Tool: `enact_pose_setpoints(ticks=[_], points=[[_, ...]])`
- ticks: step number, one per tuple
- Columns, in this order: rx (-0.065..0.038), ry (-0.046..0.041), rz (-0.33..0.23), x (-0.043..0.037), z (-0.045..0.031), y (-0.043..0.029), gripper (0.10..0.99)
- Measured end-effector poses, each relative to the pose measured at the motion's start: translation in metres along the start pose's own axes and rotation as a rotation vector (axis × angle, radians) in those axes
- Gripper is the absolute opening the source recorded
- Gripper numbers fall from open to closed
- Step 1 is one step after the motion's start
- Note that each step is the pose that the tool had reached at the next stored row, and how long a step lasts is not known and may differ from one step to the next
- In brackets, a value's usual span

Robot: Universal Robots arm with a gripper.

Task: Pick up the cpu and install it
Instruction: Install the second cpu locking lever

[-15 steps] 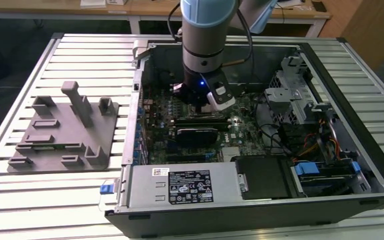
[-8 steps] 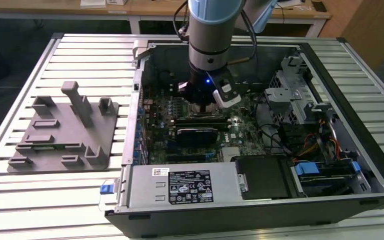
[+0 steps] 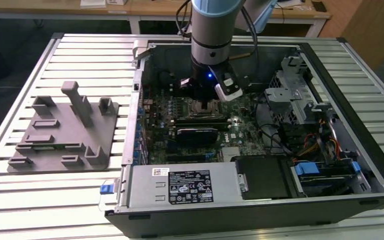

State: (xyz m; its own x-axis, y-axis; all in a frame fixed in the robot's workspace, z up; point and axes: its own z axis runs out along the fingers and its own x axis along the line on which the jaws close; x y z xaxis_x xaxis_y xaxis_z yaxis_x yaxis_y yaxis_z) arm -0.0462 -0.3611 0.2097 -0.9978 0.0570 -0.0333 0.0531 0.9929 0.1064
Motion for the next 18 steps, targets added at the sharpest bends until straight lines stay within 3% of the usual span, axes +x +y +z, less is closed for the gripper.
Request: enact_pose_setpoints(ticks=[6,13,18], points=[[0.004,0.0,0.0,0.0002,-0.0004,0.0053,0.106],[0.007,-0.0003,0.0,-0.0003,-0.0147,0.0071,0.106],[0.007,-0.0004,0.0,-0.0003,-0.0151,0.0072,0.106]])
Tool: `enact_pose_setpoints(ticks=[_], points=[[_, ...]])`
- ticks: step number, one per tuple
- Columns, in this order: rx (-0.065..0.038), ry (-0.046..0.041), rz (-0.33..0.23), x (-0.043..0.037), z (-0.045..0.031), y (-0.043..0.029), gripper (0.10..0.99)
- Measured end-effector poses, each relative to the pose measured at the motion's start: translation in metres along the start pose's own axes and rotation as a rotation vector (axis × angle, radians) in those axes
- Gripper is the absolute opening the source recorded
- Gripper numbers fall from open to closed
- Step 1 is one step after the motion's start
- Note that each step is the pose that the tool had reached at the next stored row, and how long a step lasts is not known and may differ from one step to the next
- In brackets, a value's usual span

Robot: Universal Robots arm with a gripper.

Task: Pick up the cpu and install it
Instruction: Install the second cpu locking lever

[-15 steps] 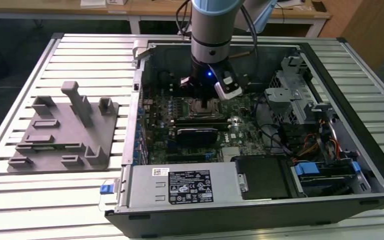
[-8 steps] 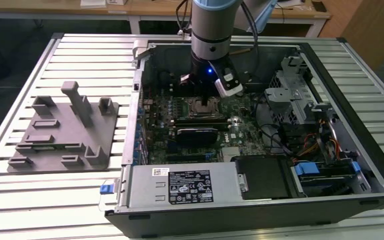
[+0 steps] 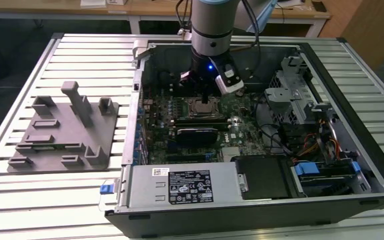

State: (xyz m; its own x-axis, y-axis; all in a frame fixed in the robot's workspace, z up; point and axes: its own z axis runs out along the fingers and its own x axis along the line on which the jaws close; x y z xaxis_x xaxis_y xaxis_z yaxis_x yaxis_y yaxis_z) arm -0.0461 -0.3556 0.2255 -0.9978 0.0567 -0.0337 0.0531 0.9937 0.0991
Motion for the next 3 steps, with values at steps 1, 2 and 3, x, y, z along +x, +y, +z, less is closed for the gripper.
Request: enact_pose_setpoints(ticks=[1,2,3], points=[[0.0,0.0,0.0,0.0,0.0,0.0,0.106],[0.0,0.0,0.0,0.0,0.0,0.0,0.106],[0.0,0.0,0.0,0.0,0.0,0.0,0.106]])
